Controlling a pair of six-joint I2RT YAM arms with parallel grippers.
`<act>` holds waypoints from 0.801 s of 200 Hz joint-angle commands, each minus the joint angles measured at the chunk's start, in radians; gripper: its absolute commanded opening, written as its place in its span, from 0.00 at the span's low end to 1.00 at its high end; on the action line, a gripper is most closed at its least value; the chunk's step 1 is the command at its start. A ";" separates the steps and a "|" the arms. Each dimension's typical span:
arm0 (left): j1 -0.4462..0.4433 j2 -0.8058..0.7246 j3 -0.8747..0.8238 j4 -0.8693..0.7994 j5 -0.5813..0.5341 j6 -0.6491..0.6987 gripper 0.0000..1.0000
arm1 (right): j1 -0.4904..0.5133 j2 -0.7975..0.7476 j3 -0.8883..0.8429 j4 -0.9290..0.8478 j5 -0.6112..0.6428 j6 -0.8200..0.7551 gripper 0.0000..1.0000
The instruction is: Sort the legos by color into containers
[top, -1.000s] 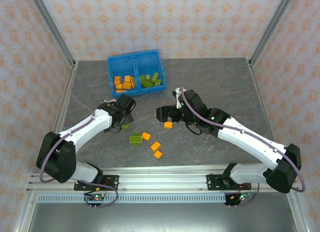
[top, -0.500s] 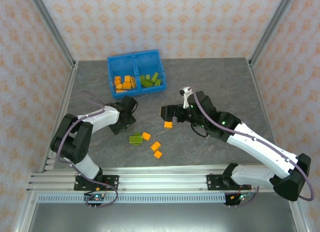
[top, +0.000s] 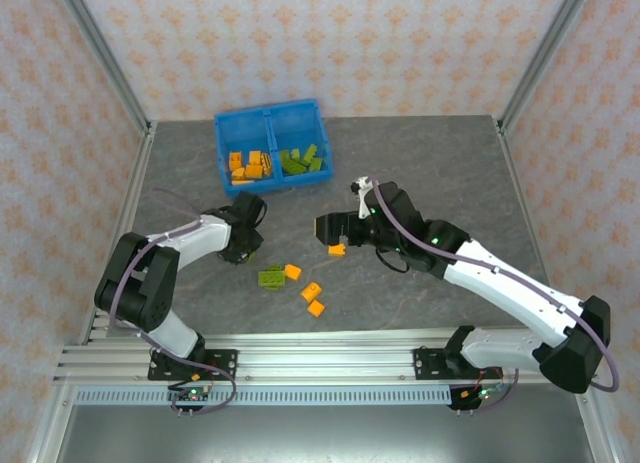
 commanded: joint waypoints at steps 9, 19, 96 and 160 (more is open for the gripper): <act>-0.023 -0.095 0.127 -0.009 -0.014 0.135 0.28 | 0.004 0.071 0.053 0.020 -0.181 -0.023 0.99; -0.042 -0.097 0.211 -0.033 -0.035 0.188 0.28 | 0.004 0.088 0.059 0.027 -0.188 -0.018 0.99; -0.095 0.458 1.154 -0.153 -0.205 0.433 0.29 | 0.003 0.091 0.062 0.034 -0.085 -0.021 0.99; -0.032 1.007 1.878 -0.354 -0.203 0.432 0.31 | 0.002 0.046 0.034 0.012 -0.021 -0.044 0.99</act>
